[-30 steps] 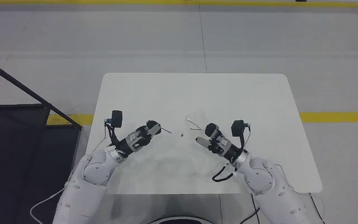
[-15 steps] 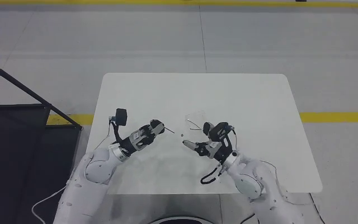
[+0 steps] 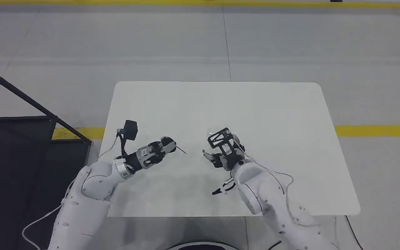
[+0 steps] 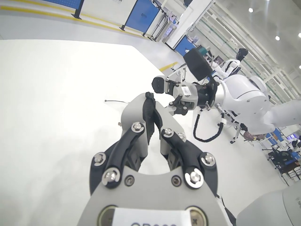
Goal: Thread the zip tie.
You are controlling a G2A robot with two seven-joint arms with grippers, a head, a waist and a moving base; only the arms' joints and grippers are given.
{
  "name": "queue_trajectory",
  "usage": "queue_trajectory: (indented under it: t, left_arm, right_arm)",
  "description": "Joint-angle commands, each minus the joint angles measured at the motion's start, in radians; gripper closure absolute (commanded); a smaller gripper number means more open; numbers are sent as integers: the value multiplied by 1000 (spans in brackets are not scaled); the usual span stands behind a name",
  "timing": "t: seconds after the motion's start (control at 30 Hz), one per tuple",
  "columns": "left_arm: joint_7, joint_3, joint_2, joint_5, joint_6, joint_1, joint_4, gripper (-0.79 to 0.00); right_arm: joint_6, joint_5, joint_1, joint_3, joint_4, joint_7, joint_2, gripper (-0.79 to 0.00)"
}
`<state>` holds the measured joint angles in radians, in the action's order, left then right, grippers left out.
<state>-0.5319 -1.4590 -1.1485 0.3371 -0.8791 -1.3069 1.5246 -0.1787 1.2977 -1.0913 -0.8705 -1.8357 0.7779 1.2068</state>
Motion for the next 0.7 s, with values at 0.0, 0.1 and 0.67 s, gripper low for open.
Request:
queue_trajectory:
  t: [0.0, 0.1, 0.67]
  left_arm:
    - [2, 0, 0, 0, 0, 0, 0, -102]
    - [2, 0, 0, 0, 0, 0, 0, 0]
    - [8, 27, 10, -19, 48, 11, 10, 0]
  right_arm:
    - [0, 0, 0, 0, 0, 0, 0, -785]
    - [0, 0, 0, 0, 0, 0, 0, -785]
    - [-72, 173, 135, 123, 79, 220, 72, -363]
